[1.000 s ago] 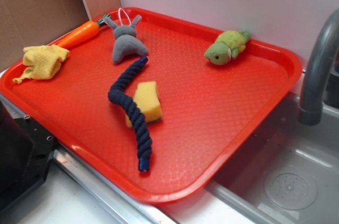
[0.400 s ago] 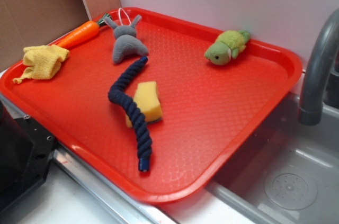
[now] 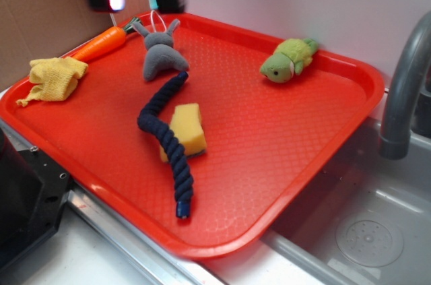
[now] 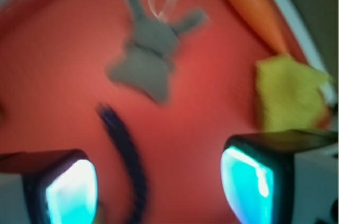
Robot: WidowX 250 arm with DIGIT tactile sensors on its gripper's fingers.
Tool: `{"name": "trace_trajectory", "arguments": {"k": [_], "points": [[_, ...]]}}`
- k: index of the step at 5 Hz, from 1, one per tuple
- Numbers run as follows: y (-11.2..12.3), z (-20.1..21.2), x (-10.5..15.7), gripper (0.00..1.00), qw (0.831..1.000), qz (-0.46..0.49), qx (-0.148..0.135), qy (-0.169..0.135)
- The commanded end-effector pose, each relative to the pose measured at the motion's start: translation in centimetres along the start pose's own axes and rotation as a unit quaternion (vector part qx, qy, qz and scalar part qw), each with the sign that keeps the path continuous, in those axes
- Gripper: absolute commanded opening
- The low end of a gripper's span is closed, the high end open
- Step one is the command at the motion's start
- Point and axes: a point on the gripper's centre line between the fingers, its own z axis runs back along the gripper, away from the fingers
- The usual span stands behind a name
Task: Grab the gray animal.
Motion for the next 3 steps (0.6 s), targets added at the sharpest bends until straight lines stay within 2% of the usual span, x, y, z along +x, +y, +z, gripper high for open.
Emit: {"name": "trace_trajectory", "arguments": {"k": [1,2,3], "points": [[2.3,-2.0,2.3,1.00,0.990,0.137,0.028,-0.036],[3.8,-3.0,-0.2,1.00,0.982,0.164,0.051,-0.084],[2.9,-5.9,0.9,1.00,0.990,0.100,0.012,-0.094]]}}
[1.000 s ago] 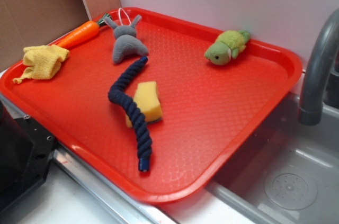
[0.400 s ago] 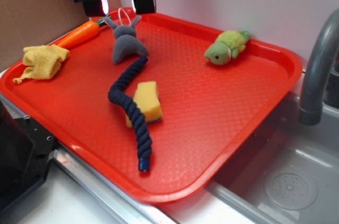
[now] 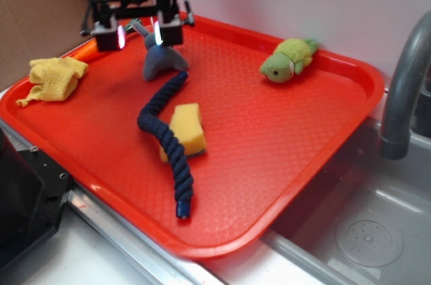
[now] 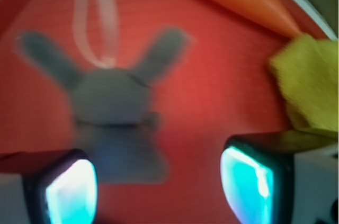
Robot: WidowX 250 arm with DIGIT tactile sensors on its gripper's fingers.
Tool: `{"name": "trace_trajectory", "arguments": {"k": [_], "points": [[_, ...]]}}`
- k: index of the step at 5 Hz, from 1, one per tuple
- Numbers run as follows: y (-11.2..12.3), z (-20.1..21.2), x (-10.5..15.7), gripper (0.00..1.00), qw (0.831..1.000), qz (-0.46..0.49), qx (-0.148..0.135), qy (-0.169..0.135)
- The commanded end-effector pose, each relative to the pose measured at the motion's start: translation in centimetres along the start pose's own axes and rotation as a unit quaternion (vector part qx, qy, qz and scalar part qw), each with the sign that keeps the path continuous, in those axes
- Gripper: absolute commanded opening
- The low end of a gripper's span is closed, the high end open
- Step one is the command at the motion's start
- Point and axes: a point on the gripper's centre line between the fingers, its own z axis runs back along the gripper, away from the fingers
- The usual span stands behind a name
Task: Grab the gray animal.
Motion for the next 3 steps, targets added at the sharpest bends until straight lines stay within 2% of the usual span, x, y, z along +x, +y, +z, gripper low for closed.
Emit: {"name": "trace_trajectory", "arguments": {"k": [1,2,3], "points": [[-3.9,-3.9,1.9,0.97,0.994,-0.106,-0.019,0.013],[-4.4,-2.0,2.8,1.00,0.991,-0.125,-0.036,0.008],[-3.9,-0.5,3.6,0.97,0.991,-0.119,-0.054,0.018]]}}
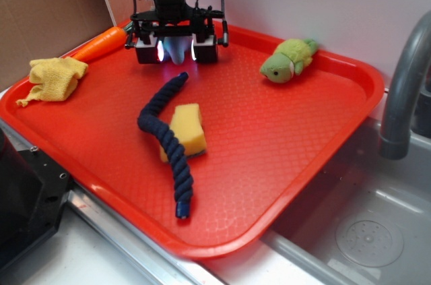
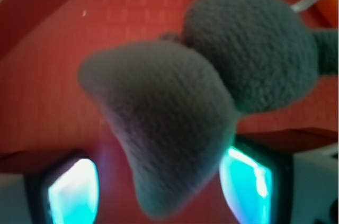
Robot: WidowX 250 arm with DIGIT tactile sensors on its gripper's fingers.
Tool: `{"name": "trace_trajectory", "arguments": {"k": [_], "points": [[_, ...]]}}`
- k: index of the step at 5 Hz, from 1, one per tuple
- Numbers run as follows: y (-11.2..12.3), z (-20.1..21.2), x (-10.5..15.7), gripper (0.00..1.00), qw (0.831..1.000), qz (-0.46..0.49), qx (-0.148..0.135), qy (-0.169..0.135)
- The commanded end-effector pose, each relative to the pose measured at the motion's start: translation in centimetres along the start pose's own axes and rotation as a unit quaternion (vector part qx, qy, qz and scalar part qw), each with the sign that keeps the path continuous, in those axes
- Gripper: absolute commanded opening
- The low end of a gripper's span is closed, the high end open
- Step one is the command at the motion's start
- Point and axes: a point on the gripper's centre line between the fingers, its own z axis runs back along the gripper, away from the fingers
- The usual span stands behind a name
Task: Grab the gray animal.
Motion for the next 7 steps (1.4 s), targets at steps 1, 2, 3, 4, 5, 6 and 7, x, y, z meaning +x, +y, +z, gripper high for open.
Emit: {"name": "trace_trajectory", "arguments": {"k": [1,2,3,4,5,6,7], "points": [[2.3,4.1,2.0,0.00,0.999,0.018,-0.051,-0.006],[3.0,7.4,1.6,0.00,0.998,-0.007,-0.067,-0.004],[3.4,12.3,-0.3,0.00,0.991,-0.064,-0.112,-0.022],[0.9,17.7,-4.7,0.00,0.974,-0.187,-0.108,-0.069],[-0.3,22.8,-5.9,0.00,0.966,-0.238,-0.082,-0.054],[0.1,22.4,-5.8,0.00,0.969,-0.232,-0.077,-0.046],[1.7,20.2,-4.9,1.00,0.977,-0.191,-0.076,-0.053]]}}
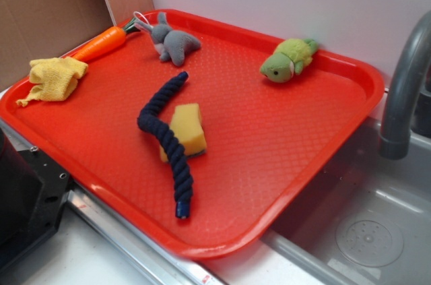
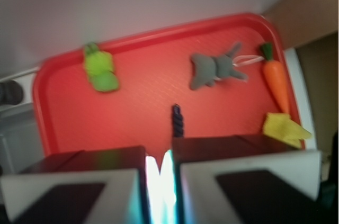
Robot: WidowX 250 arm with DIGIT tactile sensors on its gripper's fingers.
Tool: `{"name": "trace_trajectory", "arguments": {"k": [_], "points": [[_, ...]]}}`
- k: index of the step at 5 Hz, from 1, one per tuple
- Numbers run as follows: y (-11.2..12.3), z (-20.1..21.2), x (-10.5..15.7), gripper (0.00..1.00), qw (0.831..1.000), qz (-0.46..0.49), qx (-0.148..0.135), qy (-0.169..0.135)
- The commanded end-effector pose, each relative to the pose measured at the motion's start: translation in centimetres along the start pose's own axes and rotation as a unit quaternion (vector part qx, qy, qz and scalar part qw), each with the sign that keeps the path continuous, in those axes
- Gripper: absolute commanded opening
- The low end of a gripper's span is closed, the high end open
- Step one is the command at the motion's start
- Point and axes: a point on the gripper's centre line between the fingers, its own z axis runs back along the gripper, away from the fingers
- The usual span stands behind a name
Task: Grab the gray animal.
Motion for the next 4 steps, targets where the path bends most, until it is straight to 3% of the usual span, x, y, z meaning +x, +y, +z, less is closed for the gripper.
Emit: {"name": "trace_trajectory", "arguments": {"k": [1,2,3,4], "points": [[6.9,-4.5,0.5,1.00,0.989,0.132,0.053,-0.048],[10.0,-8.4,1.9,1.00,0.970,0.223,0.078,-0.051],[10.6,-11.1,3.2,1.00,0.944,0.313,0.088,-0.056],[10.6,-11.1,3.2,1.00,0.944,0.313,0.088,-0.056]]}}
